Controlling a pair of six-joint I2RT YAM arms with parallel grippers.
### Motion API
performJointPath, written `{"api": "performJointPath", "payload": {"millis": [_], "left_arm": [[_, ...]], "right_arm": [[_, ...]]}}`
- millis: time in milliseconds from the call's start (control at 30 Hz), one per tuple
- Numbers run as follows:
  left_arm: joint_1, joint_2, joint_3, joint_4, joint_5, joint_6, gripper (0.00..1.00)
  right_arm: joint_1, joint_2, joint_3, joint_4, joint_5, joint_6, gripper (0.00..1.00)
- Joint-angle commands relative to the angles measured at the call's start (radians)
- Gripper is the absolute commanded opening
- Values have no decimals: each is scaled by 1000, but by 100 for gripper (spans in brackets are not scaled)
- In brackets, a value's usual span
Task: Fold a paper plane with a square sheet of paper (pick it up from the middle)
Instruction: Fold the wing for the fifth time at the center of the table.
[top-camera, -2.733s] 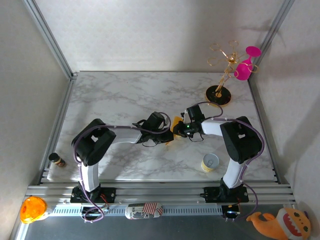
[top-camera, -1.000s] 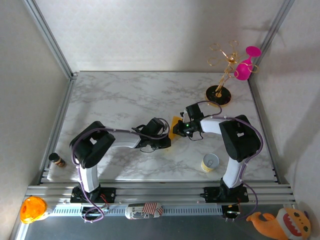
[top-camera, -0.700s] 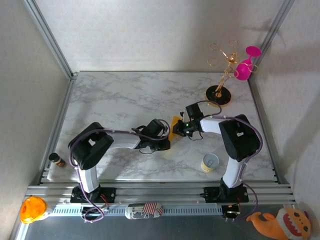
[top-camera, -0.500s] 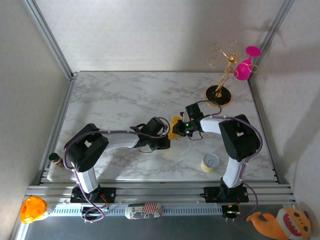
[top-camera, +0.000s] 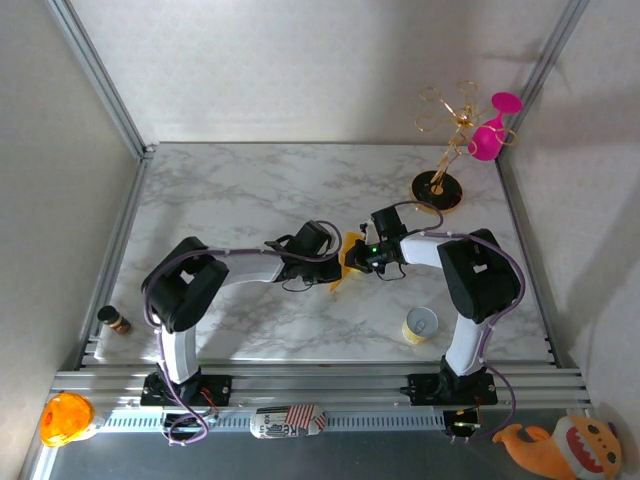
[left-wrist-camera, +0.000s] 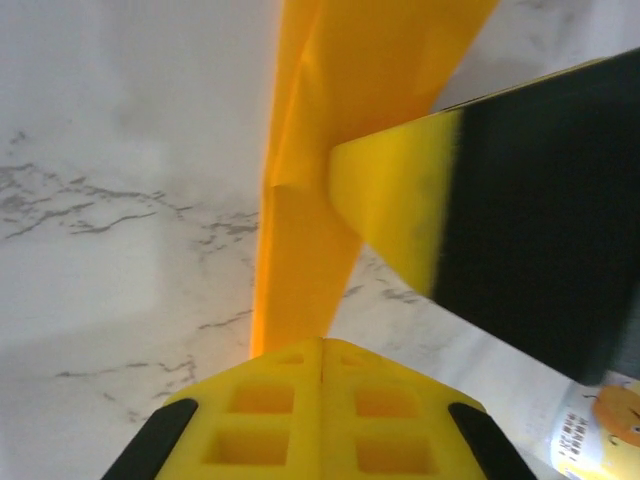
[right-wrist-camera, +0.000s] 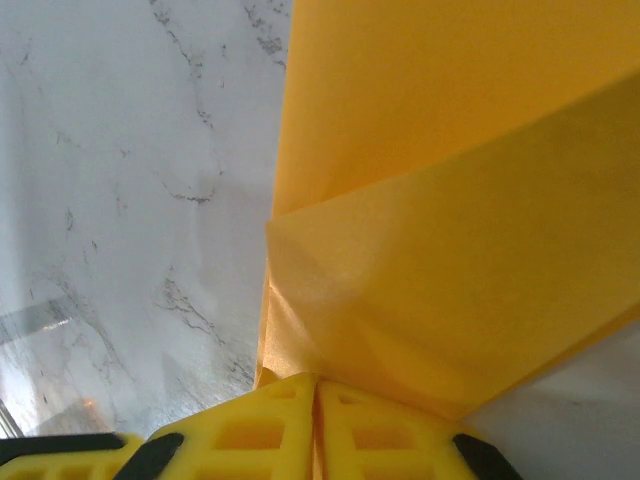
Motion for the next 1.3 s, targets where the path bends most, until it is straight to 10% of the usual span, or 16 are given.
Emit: {"api": "performJointPath", "payload": {"millis": [0,1267], "left_arm": [[-6,22,21,-11,21,22,3],[-162,-14,-129,-264,-87,72,0]], "right_arm": [[5,84,-43,-68,125,-6,11],[-9,120,-46,-72,152,30,10]]}}
